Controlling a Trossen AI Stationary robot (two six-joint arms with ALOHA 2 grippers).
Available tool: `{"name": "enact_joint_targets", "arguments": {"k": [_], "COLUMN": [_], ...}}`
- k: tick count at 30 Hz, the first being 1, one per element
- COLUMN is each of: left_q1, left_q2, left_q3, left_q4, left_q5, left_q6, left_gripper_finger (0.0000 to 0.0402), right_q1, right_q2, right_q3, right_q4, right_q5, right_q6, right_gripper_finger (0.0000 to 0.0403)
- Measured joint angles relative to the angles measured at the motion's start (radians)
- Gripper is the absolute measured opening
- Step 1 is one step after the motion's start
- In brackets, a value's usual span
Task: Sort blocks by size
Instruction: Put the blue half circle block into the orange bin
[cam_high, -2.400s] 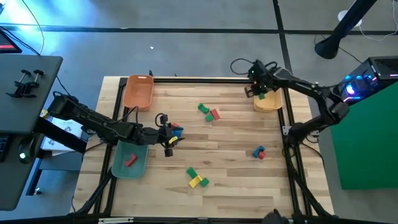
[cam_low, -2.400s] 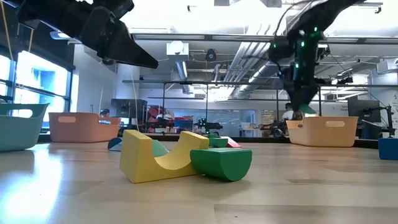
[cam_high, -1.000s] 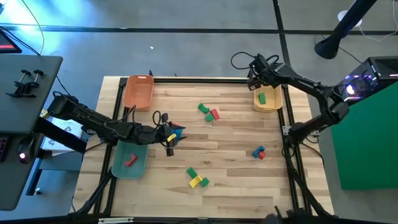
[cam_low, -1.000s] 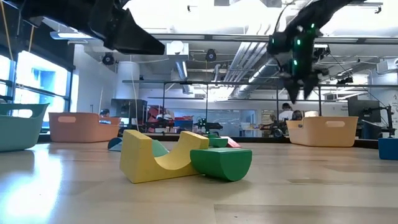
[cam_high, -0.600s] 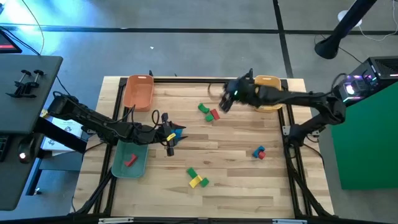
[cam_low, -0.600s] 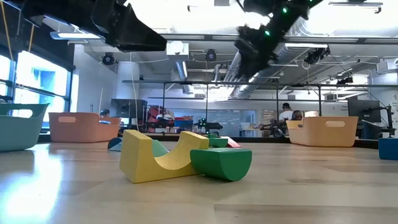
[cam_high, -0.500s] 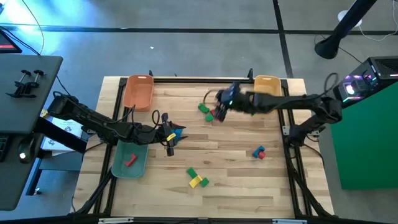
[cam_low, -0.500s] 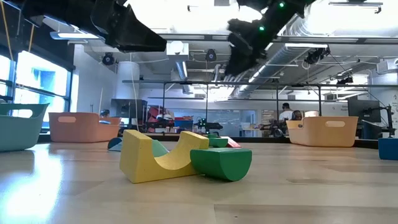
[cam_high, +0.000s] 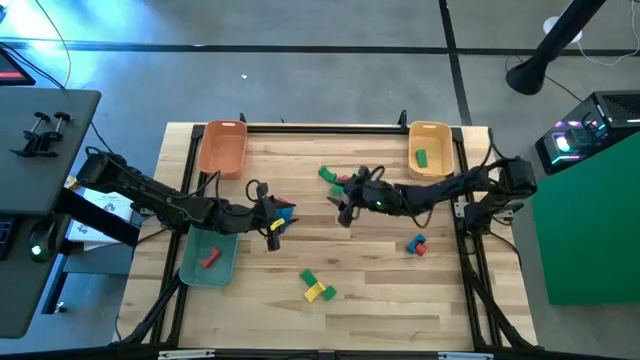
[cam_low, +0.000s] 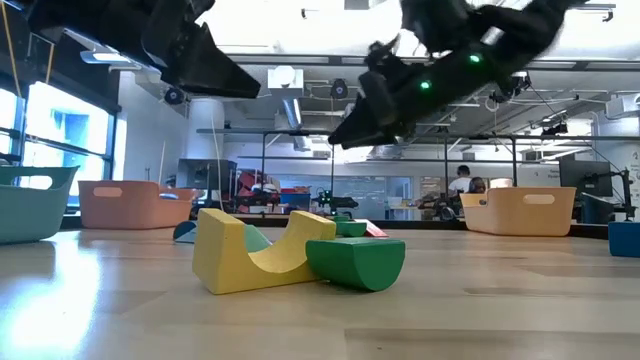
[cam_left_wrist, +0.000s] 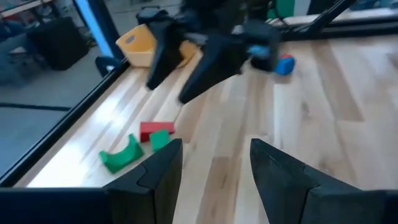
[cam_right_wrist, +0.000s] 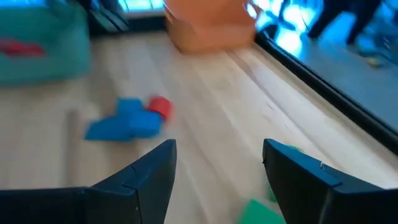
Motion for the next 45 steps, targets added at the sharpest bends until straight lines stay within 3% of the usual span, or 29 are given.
{"name": "enact_joint_targets", "arguments": {"k": [4, 8, 16, 20, 24, 35, 45], "left_q1": [0.003, 0.014, 0.091, 0.145, 0.227, 0.517, 0.713], "left_q2": [-0.028, -0.094, -0.17, -0.169, -0.163, -0.163, -0.163], "left_q3": [0.0, 0.033, 0.173, 0.184, 0.181, 0.185, 0.185], "left_q4": [-0.017, -0.104, -0.689, -0.81, -0.785, -0.479, -0.229], "left_q5": [-0.03, -0.035, 0.05, 0.059, 0.102, 0.219, 0.223], "left_q6": [0.004, 0.006, -0.205, -0.234, -0.167, 0.09, 0.341], "left_gripper_finger": [0.0174, 0.0174, 0.0165, 0.0161, 0.0161, 0.0161, 0.0161], "right_q1": [0.031, 0.061, 0.109, 0.09, 0.032, -0.19, -0.344], "right_q2": [0.012, 0.012, 0.012, 0.004, 0.004, 0.004, 0.004], "right_q3": [-0.104, -0.138, -0.138, -0.138, -0.138, -0.092, 0.01], "right_q4": [0.213, 0.264, 0.273, 0.283, 0.307, 0.315, 0.296], "right_q5": [0.004, 0.001, 0.008, 0.061, 0.063, -0.03, -0.082], "right_q6": [0.004, 0.028, -0.078, -0.188, -0.282, -0.248, -0.376], "right_gripper_finger": [0.0236, 0.0236, 0.0236, 0.0236, 0.0236, 0.0236, 0.0236]}}
